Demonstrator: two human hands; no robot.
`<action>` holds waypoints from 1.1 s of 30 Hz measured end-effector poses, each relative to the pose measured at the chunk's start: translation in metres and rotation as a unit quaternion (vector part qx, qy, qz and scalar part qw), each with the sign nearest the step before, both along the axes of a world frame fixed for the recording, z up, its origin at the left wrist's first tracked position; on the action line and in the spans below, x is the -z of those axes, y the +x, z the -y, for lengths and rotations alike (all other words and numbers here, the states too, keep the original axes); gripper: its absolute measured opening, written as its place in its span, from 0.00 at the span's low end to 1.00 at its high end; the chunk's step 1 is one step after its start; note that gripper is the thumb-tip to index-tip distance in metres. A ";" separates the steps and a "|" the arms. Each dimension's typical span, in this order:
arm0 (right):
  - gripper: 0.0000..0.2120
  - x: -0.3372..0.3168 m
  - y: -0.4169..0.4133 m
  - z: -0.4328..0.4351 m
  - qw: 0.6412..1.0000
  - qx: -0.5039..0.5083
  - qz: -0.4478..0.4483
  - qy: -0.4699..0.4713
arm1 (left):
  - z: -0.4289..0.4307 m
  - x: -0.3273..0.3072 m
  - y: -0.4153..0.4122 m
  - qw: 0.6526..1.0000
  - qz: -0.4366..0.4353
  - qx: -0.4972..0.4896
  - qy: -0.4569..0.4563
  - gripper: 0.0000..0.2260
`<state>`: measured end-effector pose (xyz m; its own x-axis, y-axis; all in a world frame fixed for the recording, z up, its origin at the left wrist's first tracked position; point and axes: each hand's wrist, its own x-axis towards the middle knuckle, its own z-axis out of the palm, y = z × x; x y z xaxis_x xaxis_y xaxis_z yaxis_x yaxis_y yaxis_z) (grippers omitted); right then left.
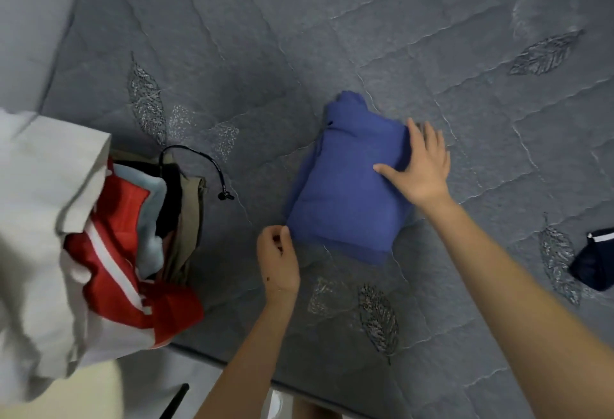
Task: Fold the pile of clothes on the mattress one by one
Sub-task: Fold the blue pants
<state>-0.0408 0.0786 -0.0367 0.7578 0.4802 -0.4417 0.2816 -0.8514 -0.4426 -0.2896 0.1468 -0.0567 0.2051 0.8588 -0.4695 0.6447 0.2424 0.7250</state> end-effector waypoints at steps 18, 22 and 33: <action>0.10 -0.013 -0.082 0.109 0.895 0.383 -0.155 0.168 | 0.051 -0.017 0.019 0.976 0.070 -0.111 -0.172 0.26; 0.19 -0.015 -0.107 0.151 0.926 0.335 -0.136 0.105 | 0.073 -0.023 0.025 0.974 0.042 -0.063 -0.216 0.24; 0.43 0.011 -0.066 0.147 0.971 0.218 -0.098 -0.004 | 0.094 -0.026 0.070 0.964 0.071 -0.103 -0.236 0.34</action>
